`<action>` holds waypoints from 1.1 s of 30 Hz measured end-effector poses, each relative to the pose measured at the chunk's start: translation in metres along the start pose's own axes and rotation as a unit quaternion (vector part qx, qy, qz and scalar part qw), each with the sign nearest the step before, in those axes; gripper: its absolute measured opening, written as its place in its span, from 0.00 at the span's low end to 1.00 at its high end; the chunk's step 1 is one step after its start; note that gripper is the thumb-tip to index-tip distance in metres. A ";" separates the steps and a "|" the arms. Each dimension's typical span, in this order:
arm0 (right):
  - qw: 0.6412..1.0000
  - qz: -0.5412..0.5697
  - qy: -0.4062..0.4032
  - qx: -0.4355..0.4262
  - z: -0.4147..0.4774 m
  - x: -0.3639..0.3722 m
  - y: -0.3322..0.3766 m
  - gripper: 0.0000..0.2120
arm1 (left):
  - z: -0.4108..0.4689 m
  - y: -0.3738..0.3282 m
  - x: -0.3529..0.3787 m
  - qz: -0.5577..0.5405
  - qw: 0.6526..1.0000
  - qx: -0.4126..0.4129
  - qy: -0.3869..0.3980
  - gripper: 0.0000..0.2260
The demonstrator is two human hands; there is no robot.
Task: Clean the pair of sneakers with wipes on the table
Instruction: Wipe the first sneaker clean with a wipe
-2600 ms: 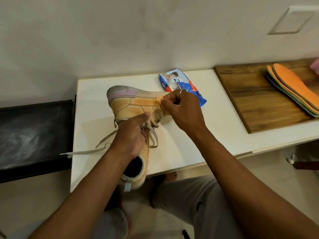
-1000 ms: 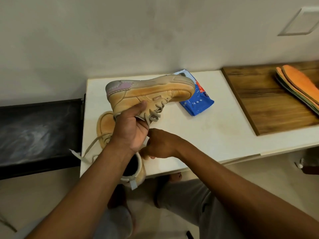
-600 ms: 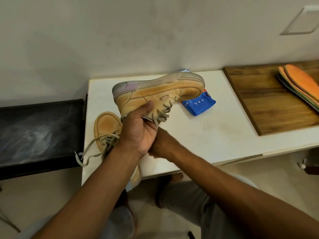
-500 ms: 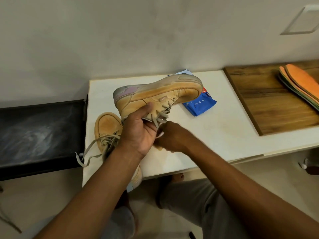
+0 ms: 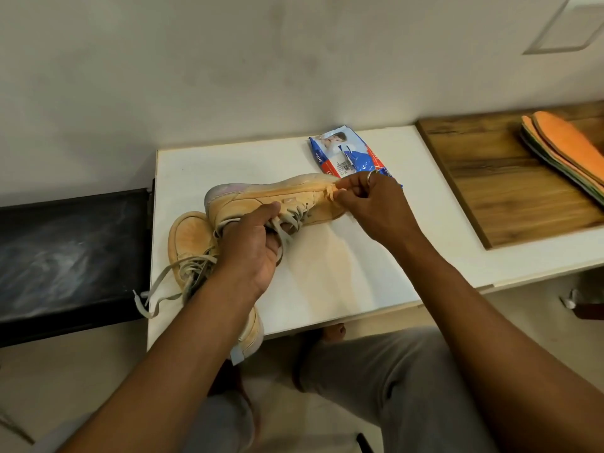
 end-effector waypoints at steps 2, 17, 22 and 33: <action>1.000 -0.002 -0.014 -0.012 0.006 0.003 0.002 0.11 | 0.002 -0.003 -0.004 0.087 0.995 0.038 -0.008 0.21; 0.996 -0.043 -0.065 -0.047 0.007 0.015 0.012 0.05 | -0.008 -0.024 0.002 0.452 0.872 0.188 0.033 0.19; 0.995 -0.053 -0.042 -0.071 -0.001 0.032 0.026 0.05 | -0.007 -0.025 0.000 0.452 0.871 0.194 0.022 0.19; 0.994 -0.072 -0.047 -0.067 -0.003 0.028 0.036 0.08 | -0.006 -0.020 -0.003 0.472 0.861 0.190 0.015 0.19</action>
Point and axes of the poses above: each hand's wrist, its own z-axis towards the middle knuckle, its own x-axis out of the palm, y = z × x, the point moved 5 cm from there along z, towards the middle knuckle, and after that the axes turned 10 degrees about x, right-handed, at the moved point
